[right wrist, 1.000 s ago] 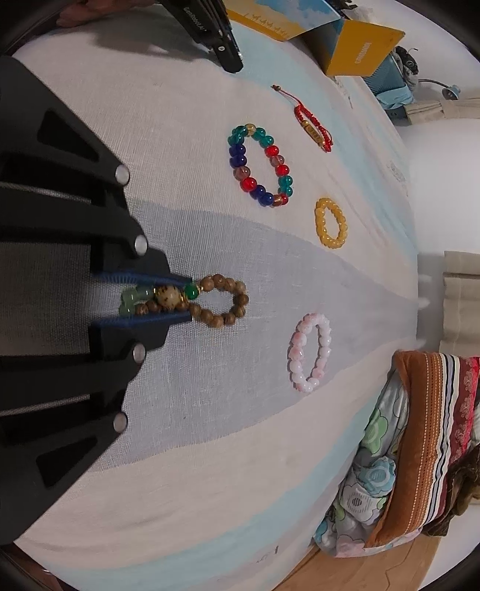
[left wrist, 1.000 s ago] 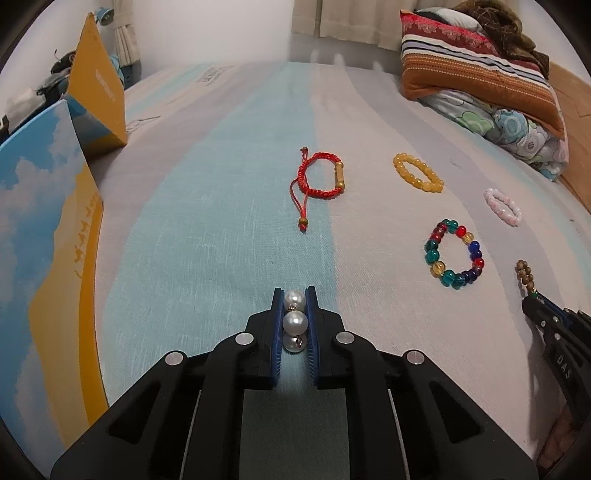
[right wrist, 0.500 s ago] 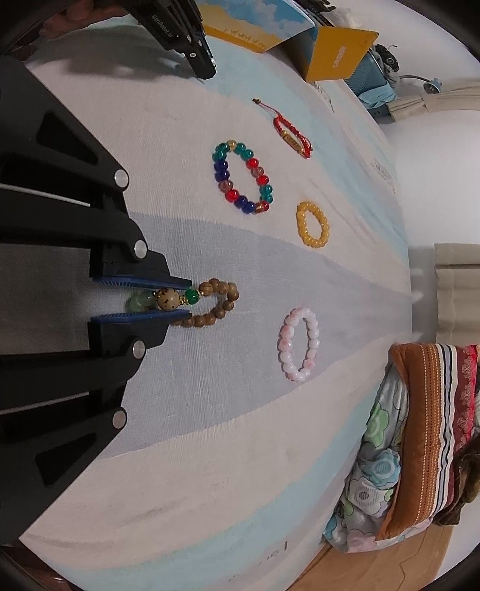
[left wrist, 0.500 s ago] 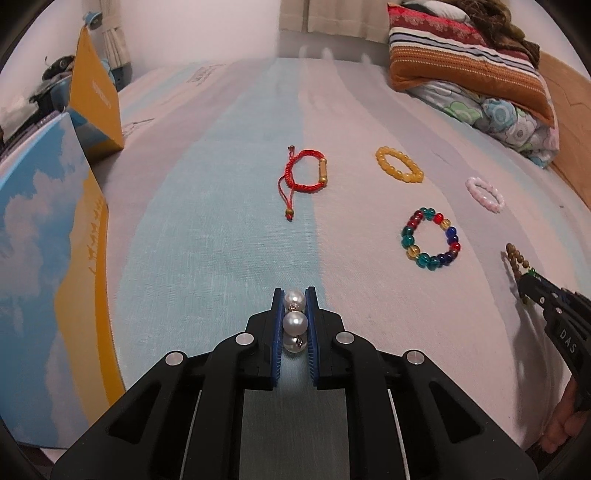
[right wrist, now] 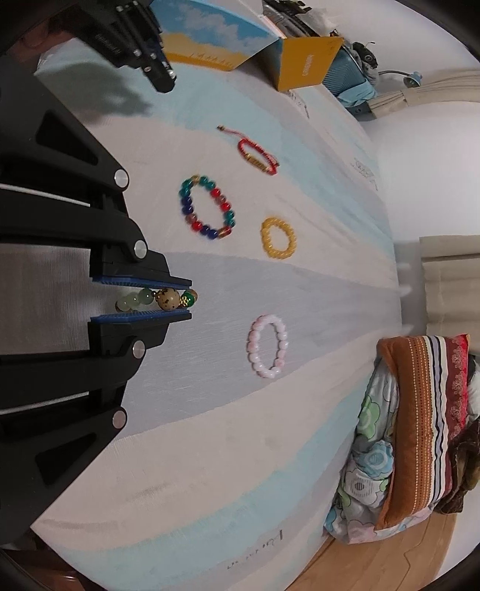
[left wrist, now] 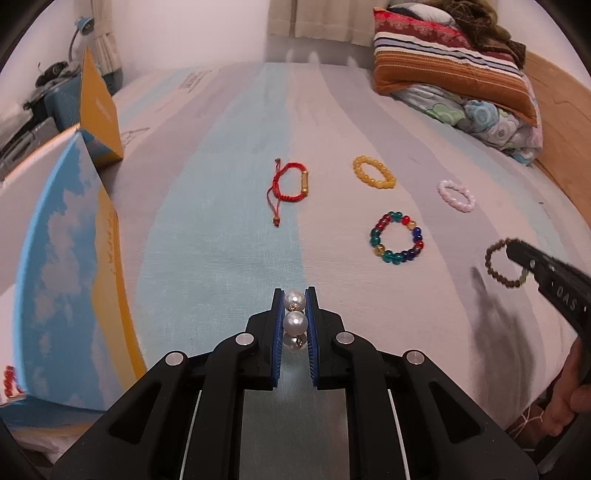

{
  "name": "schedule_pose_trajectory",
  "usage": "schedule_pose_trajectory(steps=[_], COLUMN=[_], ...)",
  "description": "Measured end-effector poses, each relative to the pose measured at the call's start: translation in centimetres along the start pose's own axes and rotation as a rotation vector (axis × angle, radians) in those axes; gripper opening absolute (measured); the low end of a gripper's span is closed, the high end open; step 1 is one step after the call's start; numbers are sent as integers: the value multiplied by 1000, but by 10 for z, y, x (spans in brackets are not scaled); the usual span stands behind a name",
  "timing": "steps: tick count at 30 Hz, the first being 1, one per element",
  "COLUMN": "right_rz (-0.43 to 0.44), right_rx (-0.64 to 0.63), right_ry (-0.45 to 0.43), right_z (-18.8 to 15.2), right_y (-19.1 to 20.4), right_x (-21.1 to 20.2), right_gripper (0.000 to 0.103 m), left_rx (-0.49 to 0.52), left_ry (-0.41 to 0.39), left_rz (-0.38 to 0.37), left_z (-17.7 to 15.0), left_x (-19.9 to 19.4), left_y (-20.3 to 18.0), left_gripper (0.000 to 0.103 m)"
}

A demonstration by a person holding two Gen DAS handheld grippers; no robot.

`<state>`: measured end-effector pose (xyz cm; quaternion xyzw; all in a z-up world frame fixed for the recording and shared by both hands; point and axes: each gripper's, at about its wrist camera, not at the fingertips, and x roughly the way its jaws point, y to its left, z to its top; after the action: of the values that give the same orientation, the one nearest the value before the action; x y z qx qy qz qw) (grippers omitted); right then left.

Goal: Organize jewelry
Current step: 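Lift both bracelets and carry them over the white box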

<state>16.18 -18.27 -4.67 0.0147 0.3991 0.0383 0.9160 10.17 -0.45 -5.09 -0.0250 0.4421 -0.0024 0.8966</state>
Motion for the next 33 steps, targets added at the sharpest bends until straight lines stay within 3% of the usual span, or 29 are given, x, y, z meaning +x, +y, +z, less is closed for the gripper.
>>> schedule_pose_trajectory(steps=[23, 33], right_rz=[29, 78], right_rx=[-41, -104], right_ry=[-32, -48], right_z=[33, 40], right_y=[57, 103], right_x=[-70, -94], right_gripper=[10, 10], left_rx=[-26, -31], left_ry=[-106, -130], left_rz=[-5, 74], left_z=[25, 28], left_x=[-91, -127], left_y=[12, 42], left_gripper=[10, 10])
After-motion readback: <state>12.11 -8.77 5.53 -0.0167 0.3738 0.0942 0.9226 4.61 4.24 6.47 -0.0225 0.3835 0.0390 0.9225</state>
